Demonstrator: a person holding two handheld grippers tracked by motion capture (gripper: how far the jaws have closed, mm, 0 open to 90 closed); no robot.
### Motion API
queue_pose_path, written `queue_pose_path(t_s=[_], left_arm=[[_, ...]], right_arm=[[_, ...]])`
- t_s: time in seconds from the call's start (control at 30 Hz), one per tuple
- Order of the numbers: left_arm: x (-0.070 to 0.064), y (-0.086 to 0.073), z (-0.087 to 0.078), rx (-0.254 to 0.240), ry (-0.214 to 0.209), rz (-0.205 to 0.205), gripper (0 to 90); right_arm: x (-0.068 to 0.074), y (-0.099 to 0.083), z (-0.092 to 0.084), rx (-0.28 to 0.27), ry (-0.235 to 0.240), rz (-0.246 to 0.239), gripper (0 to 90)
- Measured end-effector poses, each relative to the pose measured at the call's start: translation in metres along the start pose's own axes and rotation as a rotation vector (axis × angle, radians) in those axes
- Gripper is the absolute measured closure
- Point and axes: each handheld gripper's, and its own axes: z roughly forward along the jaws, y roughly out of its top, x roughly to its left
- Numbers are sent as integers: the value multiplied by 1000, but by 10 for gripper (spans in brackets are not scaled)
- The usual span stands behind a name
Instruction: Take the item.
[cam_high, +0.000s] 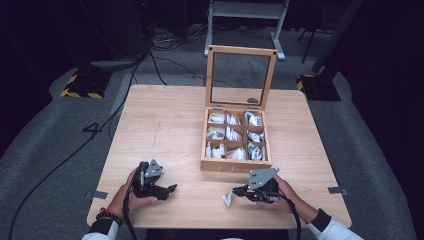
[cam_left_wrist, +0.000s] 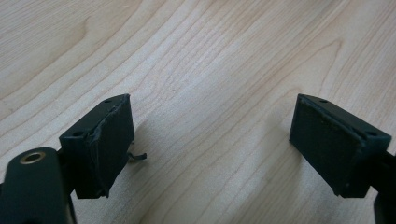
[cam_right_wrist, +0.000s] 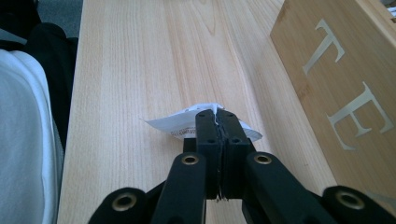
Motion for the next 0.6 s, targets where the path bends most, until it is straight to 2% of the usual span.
queue_pose_path(t_s=[0.13,0.23,0.33,0.53,0.6], left_arm=[[0,0,0,0,0,0,143],[0,0,0,0,0,0,143],[0,0,0,0,0,0,143],[0,0,0,0,0,0,143],[0,0,0,0,0,0,143]], right_arm=[[0,-4,3,20,7,10,855],[2,-9,9,58,22,17,808],[5,-12,11,73,30,15,752],[3,-15,2,42,26,40,567],[1,-14,-4,23,24,40,536]])
